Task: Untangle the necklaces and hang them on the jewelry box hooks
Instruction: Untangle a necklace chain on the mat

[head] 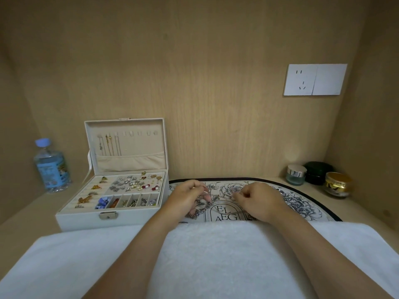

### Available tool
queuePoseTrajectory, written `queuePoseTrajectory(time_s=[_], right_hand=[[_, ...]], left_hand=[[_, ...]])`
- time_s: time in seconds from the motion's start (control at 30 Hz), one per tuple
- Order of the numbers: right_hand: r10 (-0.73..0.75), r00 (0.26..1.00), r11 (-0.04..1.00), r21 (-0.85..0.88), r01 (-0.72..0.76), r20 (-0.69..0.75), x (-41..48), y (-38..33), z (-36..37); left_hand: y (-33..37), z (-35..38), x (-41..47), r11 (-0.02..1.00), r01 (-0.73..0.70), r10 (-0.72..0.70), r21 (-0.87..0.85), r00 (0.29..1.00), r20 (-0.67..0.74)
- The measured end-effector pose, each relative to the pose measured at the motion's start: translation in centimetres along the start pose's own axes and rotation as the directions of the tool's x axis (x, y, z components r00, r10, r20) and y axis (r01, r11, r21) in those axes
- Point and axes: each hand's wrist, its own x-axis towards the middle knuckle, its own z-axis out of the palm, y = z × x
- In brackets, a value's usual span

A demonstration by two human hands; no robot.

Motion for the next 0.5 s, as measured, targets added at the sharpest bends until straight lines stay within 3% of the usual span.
queuePoseTrajectory(time_s=[0.07, 0.13, 0.2, 0.27, 0.3, 0.4, 0.5], right_hand=[[0.006, 1.000, 0.992, -0.127, -0.002, 0.026, 0.0, 0.2, -0.1], [-0.092, 0.995, 0.994, -0.064, 0.094, 0.025, 0.0, 0.1, 0.3], [-0.155, 0.988, 0.946, 0.294, 0.140, 0.026, 0.0, -0.5, 1.3], [-0.191, 0.972, 0.737, 0.674, 0.049, 0.138, -0.2, -1.3, 1.9], [-0.228, 0.958, 0.659, 0.752, 0.020, 0.174, -0.2, -1.7, 2.0], [-0.254, 0.941, 0.623, 0.782, -0.016, 0.222, -0.5, -2.4, 2.0], [-0.153, 0.967, 0.620, 0.782, -0.068, 0.206, -0.2, -2.1, 1.7]], left_hand=[[0.0, 0.3, -0.2, 0.998, 0.012, -0.014, 0.063, 0.999, 0.033], [0.0, 0.6, -0.4, 0.995, 0.006, -0.013, 0.103, 0.998, 0.063], [0.0, 1.0, -0.5, 0.994, -0.018, 0.005, 0.111, 0.993, 0.114], [-0.1, 1.1, -0.4, 0.991, -0.044, 0.025, 0.123, 0.989, 0.149], [-0.3, 1.1, -0.4, 0.989, -0.053, 0.031, 0.137, 0.987, 0.156], [-0.6, 1.0, -0.2, 0.995, -0.051, 0.036, 0.084, 0.985, 0.167], [-0.6, 0.6, 0.0, 0.997, -0.025, 0.014, 0.071, 0.988, 0.151]])
